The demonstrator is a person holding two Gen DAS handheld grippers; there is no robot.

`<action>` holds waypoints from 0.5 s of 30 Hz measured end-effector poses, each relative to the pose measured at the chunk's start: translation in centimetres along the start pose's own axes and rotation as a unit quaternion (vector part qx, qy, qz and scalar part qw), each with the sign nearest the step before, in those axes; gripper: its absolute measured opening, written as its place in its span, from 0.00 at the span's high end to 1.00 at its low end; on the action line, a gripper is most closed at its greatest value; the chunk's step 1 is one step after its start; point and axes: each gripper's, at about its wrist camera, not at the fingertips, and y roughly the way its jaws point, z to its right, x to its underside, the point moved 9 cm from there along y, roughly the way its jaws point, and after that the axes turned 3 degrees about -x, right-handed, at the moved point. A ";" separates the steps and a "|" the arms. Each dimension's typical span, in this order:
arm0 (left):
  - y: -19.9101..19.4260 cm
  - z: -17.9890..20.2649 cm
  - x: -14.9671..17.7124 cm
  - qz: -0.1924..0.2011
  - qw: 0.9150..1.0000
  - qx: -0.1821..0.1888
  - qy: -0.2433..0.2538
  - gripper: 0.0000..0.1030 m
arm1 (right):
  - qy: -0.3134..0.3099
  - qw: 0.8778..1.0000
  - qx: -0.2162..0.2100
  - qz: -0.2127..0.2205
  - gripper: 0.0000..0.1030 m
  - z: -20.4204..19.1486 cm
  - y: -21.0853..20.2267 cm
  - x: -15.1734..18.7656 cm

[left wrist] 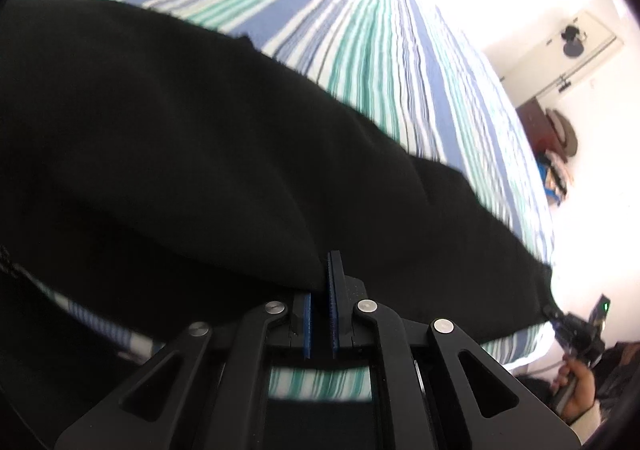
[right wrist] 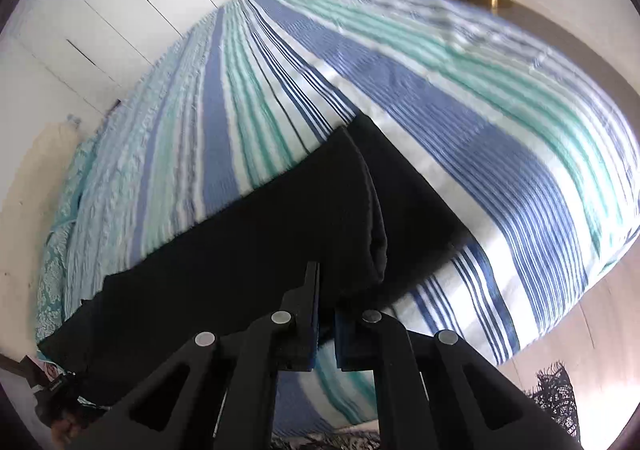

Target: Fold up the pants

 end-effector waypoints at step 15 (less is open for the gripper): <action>2.0 0.3 1.9 -0.040 0.999 -0.012 0.034 0.95 | 0.013 1.000 0.011 -0.016 0.94 2.7 0.9 -1.5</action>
